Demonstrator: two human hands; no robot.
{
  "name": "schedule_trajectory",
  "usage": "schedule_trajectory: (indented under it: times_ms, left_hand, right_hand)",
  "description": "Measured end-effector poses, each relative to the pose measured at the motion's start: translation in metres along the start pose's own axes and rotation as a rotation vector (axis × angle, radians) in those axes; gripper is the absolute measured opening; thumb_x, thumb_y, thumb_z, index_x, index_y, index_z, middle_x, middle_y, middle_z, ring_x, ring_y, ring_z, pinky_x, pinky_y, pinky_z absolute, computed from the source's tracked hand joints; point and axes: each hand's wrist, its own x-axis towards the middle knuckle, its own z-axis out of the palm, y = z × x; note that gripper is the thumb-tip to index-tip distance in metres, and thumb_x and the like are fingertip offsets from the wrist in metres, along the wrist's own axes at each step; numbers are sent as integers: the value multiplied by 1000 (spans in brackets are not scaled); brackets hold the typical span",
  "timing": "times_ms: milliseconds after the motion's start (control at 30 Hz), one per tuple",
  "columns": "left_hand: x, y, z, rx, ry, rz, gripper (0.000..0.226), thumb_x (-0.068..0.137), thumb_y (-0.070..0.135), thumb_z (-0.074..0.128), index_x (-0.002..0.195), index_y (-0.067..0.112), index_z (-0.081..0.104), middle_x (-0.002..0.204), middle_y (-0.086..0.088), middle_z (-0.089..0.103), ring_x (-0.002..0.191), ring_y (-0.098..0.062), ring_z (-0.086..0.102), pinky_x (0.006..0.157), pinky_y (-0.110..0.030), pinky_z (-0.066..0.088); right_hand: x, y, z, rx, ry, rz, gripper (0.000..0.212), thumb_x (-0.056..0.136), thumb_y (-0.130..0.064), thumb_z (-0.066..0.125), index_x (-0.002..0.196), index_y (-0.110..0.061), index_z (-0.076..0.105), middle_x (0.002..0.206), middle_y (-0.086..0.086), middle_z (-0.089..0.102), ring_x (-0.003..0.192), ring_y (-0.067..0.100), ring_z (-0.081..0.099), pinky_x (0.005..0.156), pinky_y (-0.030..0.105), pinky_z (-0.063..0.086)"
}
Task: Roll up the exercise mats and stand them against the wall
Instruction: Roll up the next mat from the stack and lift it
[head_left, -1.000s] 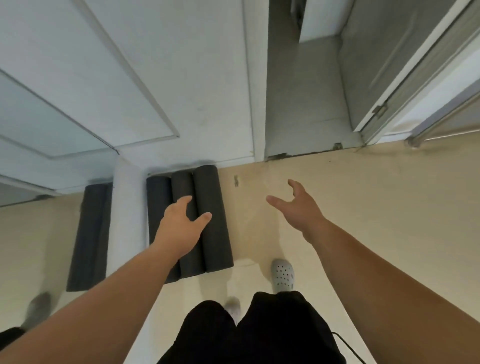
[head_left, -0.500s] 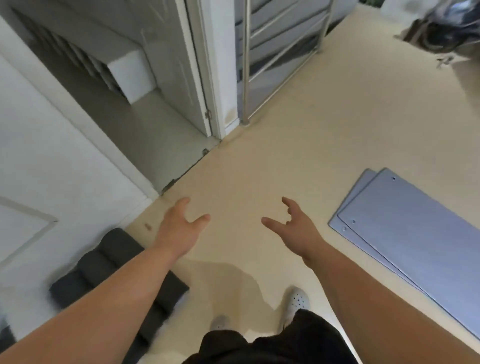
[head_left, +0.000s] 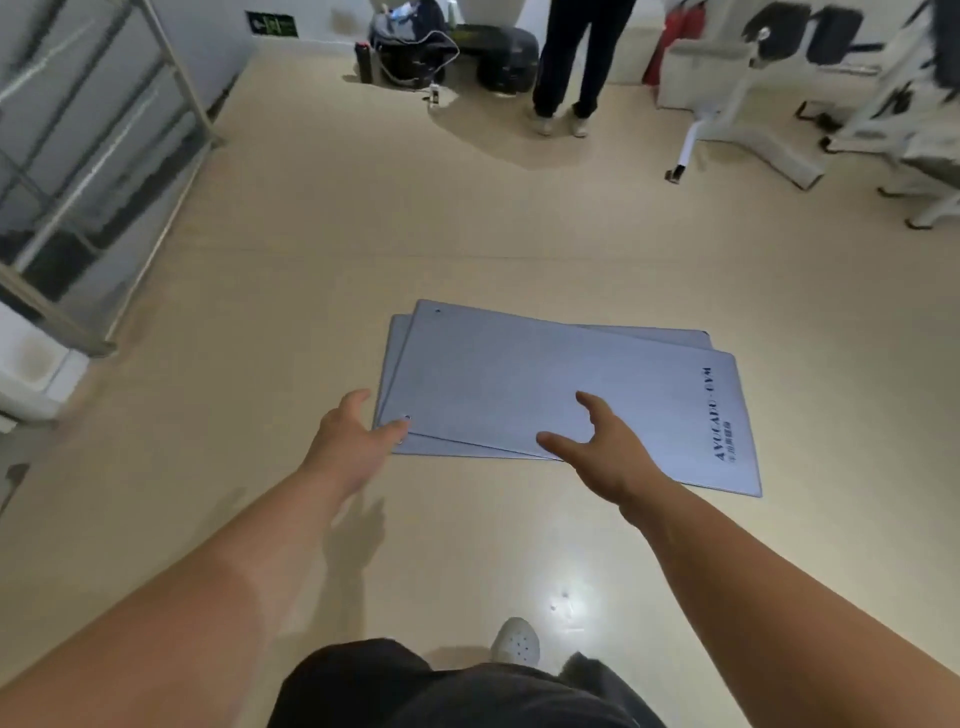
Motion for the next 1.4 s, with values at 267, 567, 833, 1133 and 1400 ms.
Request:
schedule_trajectory:
  times_ms: [267, 567, 833, 1133, 1400]
  left_hand:
    - [71, 172, 176, 88, -206, 90, 79, 93, 51, 67, 158, 31, 27, 159, -6, 33, 121, -28, 52, 82, -31, 49]
    - [179, 354, 366, 97, -413, 159, 77, 91, 53, 67, 155, 30, 31, 154, -9, 39, 130, -32, 51, 98, -36, 45]
    - [244, 507, 496, 195, -430, 226, 78, 92, 52, 67, 157, 31, 29, 162, -5, 33, 140, -27, 44, 98, -33, 38]
    - [253, 584, 689, 73, -199, -49, 78, 93, 48, 68, 158, 27, 30, 157, -12, 39, 131, -32, 50, 94, -33, 39]
    - [179, 601, 716, -113, 97, -346, 78, 94, 50, 67, 158, 27, 28, 159, -11, 37, 138, -32, 45, 105, -36, 39]
  right_hand:
    - [76, 85, -190, 67, 147, 155, 91, 91, -48, 76, 164, -31, 25, 167, 4, 32, 150, 27, 37, 99, 35, 39]
    - [215, 129, -375, 14, 211, 301, 92, 85, -51, 79, 161, -34, 29, 160, 1, 44, 137, 26, 52, 109, 47, 48]
    - [322, 190, -517, 43, 195, 301, 93, 87, -49, 79, 162, -33, 27, 160, 2, 40, 126, 24, 57, 98, 37, 50]
    - [489, 299, -722, -121, 20, 161, 89, 90, -46, 78, 162, -24, 31, 158, 8, 44, 141, 25, 48, 92, 26, 35]
    - [565, 264, -796, -355, -342, 19, 89, 90, -47, 77, 163, -27, 29, 164, 7, 37, 142, 29, 47, 100, 33, 41]
